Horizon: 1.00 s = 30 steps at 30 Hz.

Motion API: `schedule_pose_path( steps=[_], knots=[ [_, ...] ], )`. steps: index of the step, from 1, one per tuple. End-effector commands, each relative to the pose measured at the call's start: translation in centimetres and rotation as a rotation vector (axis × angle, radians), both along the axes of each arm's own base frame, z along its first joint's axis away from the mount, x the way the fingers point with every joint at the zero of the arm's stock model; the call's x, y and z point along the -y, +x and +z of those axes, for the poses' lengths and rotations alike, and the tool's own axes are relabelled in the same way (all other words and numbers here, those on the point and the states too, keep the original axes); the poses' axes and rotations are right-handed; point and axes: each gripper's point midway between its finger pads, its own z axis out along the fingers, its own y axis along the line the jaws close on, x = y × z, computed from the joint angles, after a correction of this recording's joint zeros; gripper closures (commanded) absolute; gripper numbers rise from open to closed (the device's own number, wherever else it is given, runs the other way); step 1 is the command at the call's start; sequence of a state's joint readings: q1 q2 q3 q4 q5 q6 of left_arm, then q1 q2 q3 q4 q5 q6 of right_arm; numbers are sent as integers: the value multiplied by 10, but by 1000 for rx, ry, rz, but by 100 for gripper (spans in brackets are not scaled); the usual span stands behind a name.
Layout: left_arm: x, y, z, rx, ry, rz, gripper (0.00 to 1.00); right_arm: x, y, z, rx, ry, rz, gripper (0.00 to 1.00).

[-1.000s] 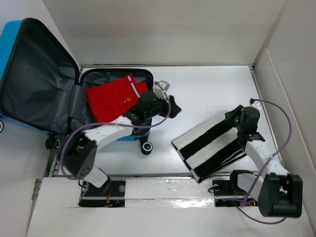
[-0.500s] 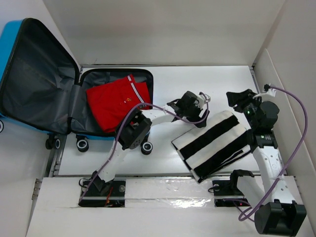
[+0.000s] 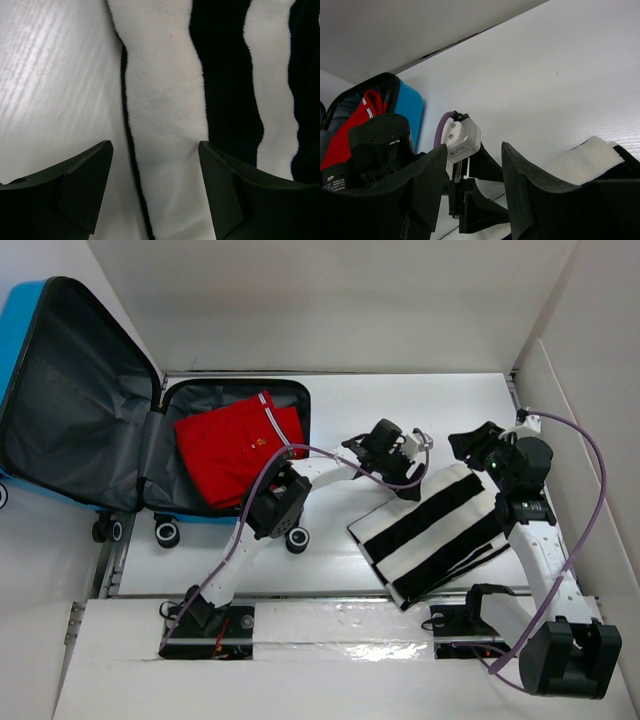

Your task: Pack the luggage

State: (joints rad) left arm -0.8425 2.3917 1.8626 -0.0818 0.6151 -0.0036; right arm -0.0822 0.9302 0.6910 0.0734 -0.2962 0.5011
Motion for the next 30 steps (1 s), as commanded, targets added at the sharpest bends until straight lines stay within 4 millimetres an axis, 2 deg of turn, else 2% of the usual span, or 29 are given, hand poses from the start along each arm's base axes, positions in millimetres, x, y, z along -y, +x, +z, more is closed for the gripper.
schedule_pose_path(
  steps=[1,6,10,11,13,16,18,19,20,21,22,23,25,26,28,29,30],
  knots=[
    [-21,-41,-48,-183,100,-85,32,-2,4,19,57,-28,10,47],
    [-19,-52,-65,-273,109,-120,40,-8,5,18,49,-32,25,46],
    [-15,-58,-71,-341,95,-134,54,-9,5,16,46,-40,21,46],
    [-15,-61,-74,-355,94,-140,60,-9,6,17,52,-40,20,46],
    [-15,-62,-74,-365,91,-142,66,-9,7,20,56,-33,21,46],
    [-20,-62,-76,-355,115,-127,84,-11,10,23,61,-30,33,46],
    [-20,-59,-62,-320,103,-128,92,-11,11,24,65,-28,35,46],
    [-31,-53,-63,-328,105,-101,96,-12,11,23,65,-27,34,46],
    [-35,-47,-48,-311,81,-75,100,-12,12,23,69,-25,36,46],
    [-33,-34,-28,-278,43,-51,100,-12,12,22,69,-24,37,46],
    [-41,-32,-26,-284,42,-22,100,-12,12,21,70,-21,37,46],
    [-46,-15,4,-245,-7,14,100,-12,12,18,70,-18,33,46],
    [-54,1,29,-223,-46,73,100,-12,12,15,70,-11,31,46],
    [-63,18,55,-181,-75,123,100,-12,12,16,82,-9,33,46],
    [-75,39,79,-155,-94,211,100,-16,9,10,74,3,49,46],
    [-82,47,102,-133,-123,242,100,-16,8,9,70,1,54,46],
    [-97,63,113,-125,-142,290,100,-16,5,8,72,-4,54,46]
  ],
)
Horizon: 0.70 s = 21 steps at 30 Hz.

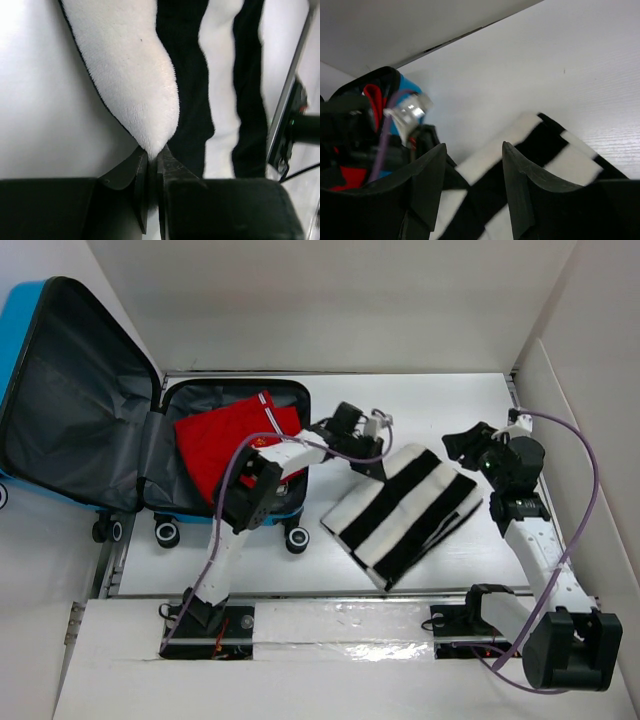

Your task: Pack the luggage

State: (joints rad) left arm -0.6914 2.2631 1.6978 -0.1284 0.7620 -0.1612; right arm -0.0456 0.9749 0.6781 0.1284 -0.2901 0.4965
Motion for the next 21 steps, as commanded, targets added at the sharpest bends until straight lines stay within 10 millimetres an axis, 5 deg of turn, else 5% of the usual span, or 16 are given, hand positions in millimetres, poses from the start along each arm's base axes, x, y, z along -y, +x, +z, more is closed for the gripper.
schedule_pose_path(
  steps=[1,5,7,11,17,20,21],
  knots=[
    [-35,56,103,132,-108,199,100,-3,-3,15,74,0,13,46],
    [-82,84,152,168,-152,335,100,5,-10,11,72,-31,-31,46],
    [-114,99,161,167,-158,414,100,7,-14,17,94,-42,-39,45],
    [-176,107,204,190,-208,544,100,5,-19,23,115,-43,-29,45],
    [-250,92,252,274,-241,680,100,1,-21,25,122,-36,-7,45],
    [-281,81,257,284,-252,761,100,-1,-23,27,128,-35,1,45],
    [-305,85,256,291,-253,820,100,-1,-24,29,134,-37,3,45]
  ],
)
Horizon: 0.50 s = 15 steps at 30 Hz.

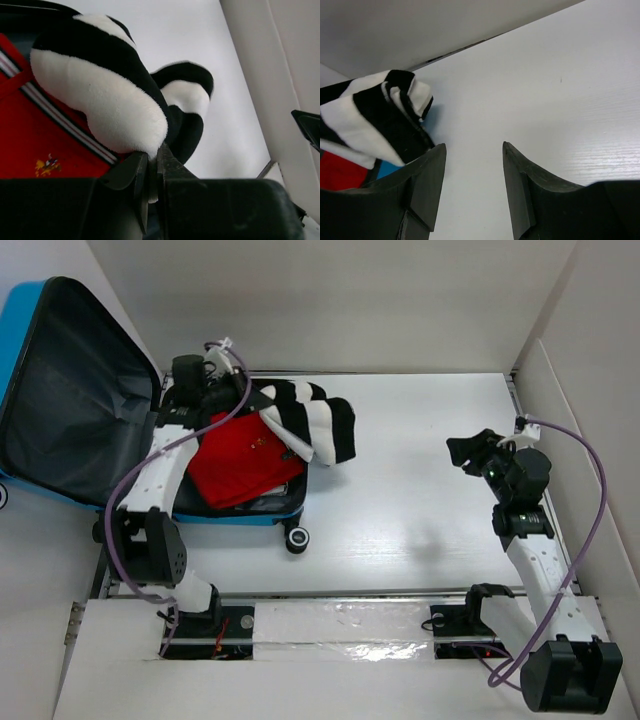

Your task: Pack the luggage

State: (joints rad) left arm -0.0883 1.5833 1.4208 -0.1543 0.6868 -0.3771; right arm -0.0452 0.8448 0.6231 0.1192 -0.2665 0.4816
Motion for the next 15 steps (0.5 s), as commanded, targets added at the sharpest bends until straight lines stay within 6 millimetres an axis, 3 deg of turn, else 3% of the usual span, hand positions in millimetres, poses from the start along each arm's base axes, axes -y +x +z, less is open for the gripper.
schedule_pose_path(
  steps=[1,3,4,6,8,11,15],
  knots=[
    [-43,-15,29,77,-43,95,100,-4,-3,18,68,-18,25,45],
    [-63,-19,22,63,-56,145,100,-5,-4,19,70,-20,30,45],
    [-84,-19,6,30,-54,201,100,-5,-4,19,71,-22,32,45],
    [-107,-17,-3,21,-49,261,100,-6,-5,19,71,-24,38,45],
    [-145,-12,-23,-19,-39,368,100,-8,-5,19,72,-25,47,45],
    [-180,-4,-45,-75,-81,442,100,-11,-6,17,66,-31,63,45],
    [-207,12,-52,-110,-143,468,100,-16,-6,17,68,-33,82,45]
  ],
)
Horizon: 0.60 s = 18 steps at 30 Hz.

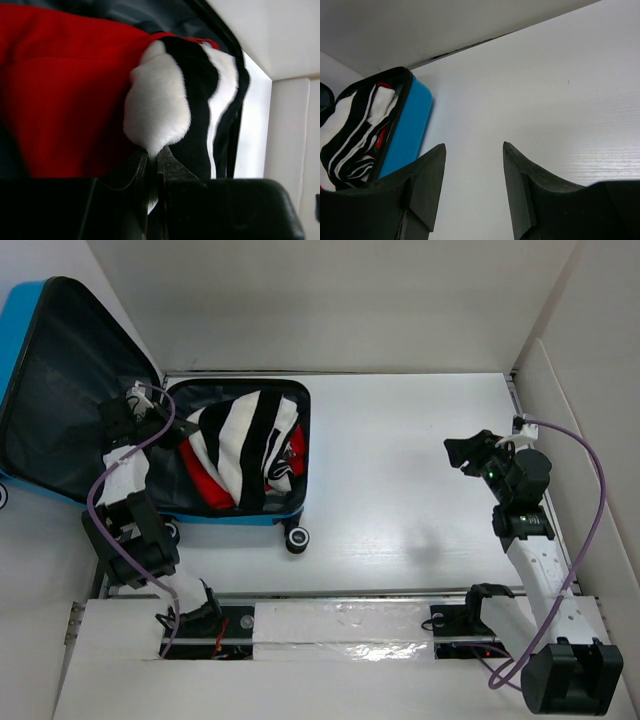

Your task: Pack the luggage

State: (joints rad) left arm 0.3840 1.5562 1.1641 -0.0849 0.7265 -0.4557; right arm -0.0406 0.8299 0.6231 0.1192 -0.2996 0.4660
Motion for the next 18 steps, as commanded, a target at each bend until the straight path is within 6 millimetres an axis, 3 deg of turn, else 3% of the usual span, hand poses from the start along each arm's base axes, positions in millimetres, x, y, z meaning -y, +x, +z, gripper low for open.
schedule_pose_path(
  steps=[1,4,8,13,15,16,17,18],
  knots=[
    [-21,20,27,97,-16,17,100,-9,-1,12,46,-20,41,44],
    [-42,25,29,88,27,64,100,-11,-1,11,44,-19,44,44],
    [-56,24,8,5,81,121,100,-15,0,10,44,-17,60,44],
    [-66,3,-31,-115,124,213,100,-22,1,7,34,-13,82,44],
    [-68,-4,-27,-102,142,247,100,-26,0,8,36,-10,93,44],
    [-66,-9,-33,-115,139,249,93,-25,1,7,33,-10,87,43],
    [-67,-11,-28,-106,149,259,67,-27,0,8,33,-10,91,43],
    [-66,-15,-27,-114,152,261,57,-26,-1,9,34,-9,87,43]
  ],
)
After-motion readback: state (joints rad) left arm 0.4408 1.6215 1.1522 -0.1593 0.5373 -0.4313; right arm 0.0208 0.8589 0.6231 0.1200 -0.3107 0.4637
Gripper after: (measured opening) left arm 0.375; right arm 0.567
